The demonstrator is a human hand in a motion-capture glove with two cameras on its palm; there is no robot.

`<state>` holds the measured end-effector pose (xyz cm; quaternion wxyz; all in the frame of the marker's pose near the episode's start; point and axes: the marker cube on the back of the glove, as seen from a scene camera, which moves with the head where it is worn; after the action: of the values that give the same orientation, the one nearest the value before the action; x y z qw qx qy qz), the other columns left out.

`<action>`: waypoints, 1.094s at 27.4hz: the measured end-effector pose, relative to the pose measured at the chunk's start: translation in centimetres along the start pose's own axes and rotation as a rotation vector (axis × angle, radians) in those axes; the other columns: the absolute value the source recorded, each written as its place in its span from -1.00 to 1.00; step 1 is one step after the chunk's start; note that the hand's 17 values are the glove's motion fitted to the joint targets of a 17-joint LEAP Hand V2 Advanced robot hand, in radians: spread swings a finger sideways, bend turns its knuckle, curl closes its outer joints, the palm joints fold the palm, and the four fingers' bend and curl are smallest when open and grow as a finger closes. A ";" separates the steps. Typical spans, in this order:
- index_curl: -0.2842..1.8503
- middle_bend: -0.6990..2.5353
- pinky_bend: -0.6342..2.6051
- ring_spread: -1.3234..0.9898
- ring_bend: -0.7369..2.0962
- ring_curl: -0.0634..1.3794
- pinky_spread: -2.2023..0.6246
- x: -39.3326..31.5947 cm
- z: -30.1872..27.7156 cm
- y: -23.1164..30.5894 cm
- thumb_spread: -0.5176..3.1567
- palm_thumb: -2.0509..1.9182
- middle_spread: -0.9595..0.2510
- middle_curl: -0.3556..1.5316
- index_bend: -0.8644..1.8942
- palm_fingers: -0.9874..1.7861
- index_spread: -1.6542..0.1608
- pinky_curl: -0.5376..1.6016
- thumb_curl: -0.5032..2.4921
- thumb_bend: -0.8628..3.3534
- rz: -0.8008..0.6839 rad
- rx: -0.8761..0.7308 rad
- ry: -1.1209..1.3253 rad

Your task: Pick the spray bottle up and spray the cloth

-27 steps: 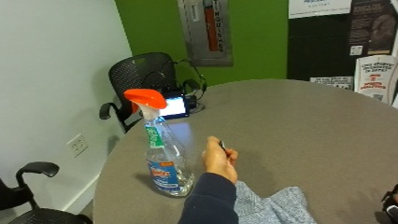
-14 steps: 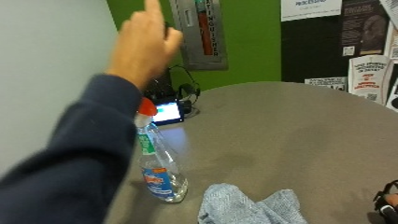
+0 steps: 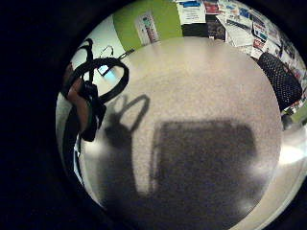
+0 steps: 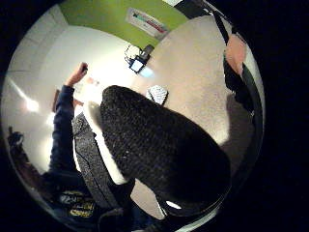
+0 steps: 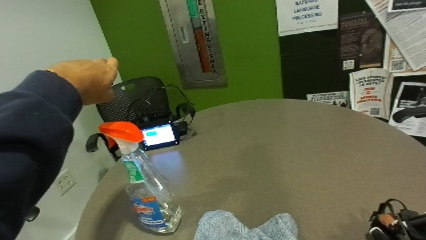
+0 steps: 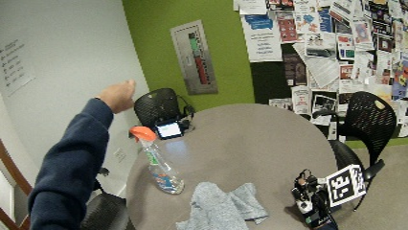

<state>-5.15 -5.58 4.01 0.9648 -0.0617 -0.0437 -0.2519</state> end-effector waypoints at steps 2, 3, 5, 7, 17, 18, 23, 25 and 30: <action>-0.40 -0.33 -0.25 0.04 -0.08 -0.26 0.36 0.2 0.3 0.4 -0.05 0.07 0.49 -0.09 -0.27 0.60 0.60 -0.08 -0.52 -0.60 0.006 -0.007 0.004; -0.40 -0.33 -0.25 0.04 -0.08 -0.26 0.36 0.3 0.5 0.6 -0.05 0.07 0.49 -0.09 -0.27 0.60 0.60 -0.08 -0.52 -0.60 0.006 -0.010 0.006; -0.40 -0.33 -0.25 0.03 -0.08 -0.26 0.36 0.4 0.7 0.9 -0.05 0.06 0.49 -0.09 -0.27 0.60 0.60 -0.08 -0.52 -0.60 0.011 -0.014 0.005; -0.40 -0.33 -0.25 0.03 -0.08 -0.26 0.36 0.5 0.6 1.0 -0.05 0.06 0.49 -0.09 -0.27 0.60 0.60 -0.08 -0.52 -0.60 0.020 -0.013 -0.003; -0.40 -0.32 -0.25 0.04 -0.07 -0.26 0.36 1.4 -1.0 1.4 -0.06 0.06 0.48 -0.09 -0.28 0.61 0.60 -0.08 -0.52 -0.60 0.073 0.013 0.011; -0.40 -0.32 -0.25 0.04 -0.07 -0.26 0.36 1.4 -0.7 1.7 -0.06 0.06 0.48 -0.09 -0.28 0.61 0.60 -0.08 -0.52 -0.60 0.079 0.004 0.006; -0.40 -0.31 -0.24 0.04 -0.06 -0.26 0.36 1.3 -0.2 2.7 -0.06 0.06 0.48 -0.08 -0.28 0.61 0.60 -0.08 -0.52 -0.60 0.031 -0.020 0.002; -0.40 -0.31 -0.24 0.04 -0.06 -0.25 0.36 1.7 -0.5 3.0 -0.06 0.06 0.48 -0.08 -0.28 0.61 0.60 -0.08 -0.52 -0.60 0.029 -0.017 0.022; -0.40 -0.31 -0.24 0.04 -0.06 -0.25 0.36 3.0 -0.5 5.3 -0.06 0.06 0.48 -0.08 -0.27 0.61 0.60 -0.08 -0.52 -0.60 0.097 -0.008 0.017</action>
<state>0.08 -2.47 3.31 0.9759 -0.0655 -0.0317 -0.2056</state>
